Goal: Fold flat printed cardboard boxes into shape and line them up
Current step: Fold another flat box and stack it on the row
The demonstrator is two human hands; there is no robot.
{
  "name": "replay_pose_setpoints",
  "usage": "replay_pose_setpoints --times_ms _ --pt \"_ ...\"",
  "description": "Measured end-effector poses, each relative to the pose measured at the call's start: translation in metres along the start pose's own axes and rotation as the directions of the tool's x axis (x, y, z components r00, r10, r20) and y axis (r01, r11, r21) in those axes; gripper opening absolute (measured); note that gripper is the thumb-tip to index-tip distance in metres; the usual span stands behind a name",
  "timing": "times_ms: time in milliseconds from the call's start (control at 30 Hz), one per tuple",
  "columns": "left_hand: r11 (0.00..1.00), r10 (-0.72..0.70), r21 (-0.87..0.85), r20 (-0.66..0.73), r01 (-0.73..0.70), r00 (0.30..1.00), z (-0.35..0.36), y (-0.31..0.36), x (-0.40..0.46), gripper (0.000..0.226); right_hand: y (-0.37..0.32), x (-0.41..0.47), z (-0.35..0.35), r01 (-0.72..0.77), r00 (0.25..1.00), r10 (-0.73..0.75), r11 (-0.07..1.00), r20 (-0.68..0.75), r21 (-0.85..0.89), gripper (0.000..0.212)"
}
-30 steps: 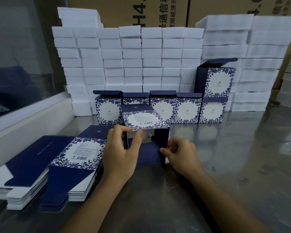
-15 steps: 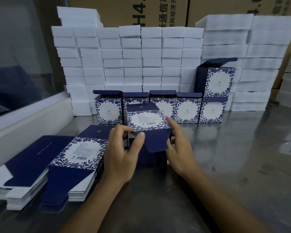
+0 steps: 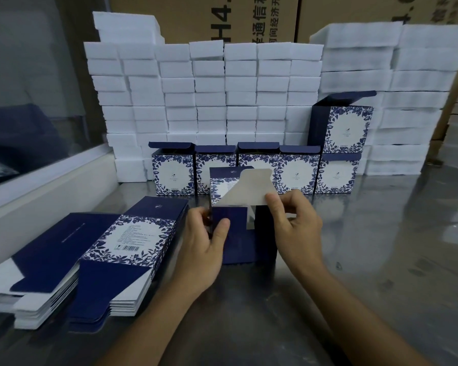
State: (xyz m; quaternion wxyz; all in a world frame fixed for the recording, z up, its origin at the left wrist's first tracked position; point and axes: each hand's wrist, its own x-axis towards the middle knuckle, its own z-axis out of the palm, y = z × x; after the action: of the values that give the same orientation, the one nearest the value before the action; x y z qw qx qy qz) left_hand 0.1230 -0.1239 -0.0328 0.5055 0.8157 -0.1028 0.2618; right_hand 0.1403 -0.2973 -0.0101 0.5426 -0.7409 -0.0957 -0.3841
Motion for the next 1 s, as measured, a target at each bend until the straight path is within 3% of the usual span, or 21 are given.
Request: replay_pose_setpoints --times_ms 100,233,633,833,1000 --pt "0.978 0.117 0.183 -0.069 -0.103 0.991 -0.006 -0.003 0.0 0.028 -0.001 -0.002 0.002 0.043 0.999 -0.043 0.999 0.014 -0.031 0.04" --pt "0.933 0.236 0.308 -0.134 -0.185 0.963 -0.016 0.002 0.004 0.031 -0.004 -0.004 0.004 0.128 0.992 -0.126 0.989 0.027 -0.076 0.042" --pt "0.943 0.231 0.275 -0.131 -0.189 0.964 -0.02 0.0 0.004 0.048 -0.007 -0.004 0.003 0.161 0.987 -0.162 0.981 -0.004 -0.105 0.03" --pt "0.927 0.273 0.297 -0.122 -0.228 0.954 -0.018 0.001 0.005 0.032 -0.007 -0.004 0.003 0.157 0.987 -0.159 0.984 -0.02 -0.086 0.031" --pt "0.934 0.242 0.296 -0.106 -0.201 0.965 -0.018 -0.003 0.005 0.039 -0.006 -0.006 0.006 0.095 0.995 -0.095 0.995 -0.015 -0.042 0.03"
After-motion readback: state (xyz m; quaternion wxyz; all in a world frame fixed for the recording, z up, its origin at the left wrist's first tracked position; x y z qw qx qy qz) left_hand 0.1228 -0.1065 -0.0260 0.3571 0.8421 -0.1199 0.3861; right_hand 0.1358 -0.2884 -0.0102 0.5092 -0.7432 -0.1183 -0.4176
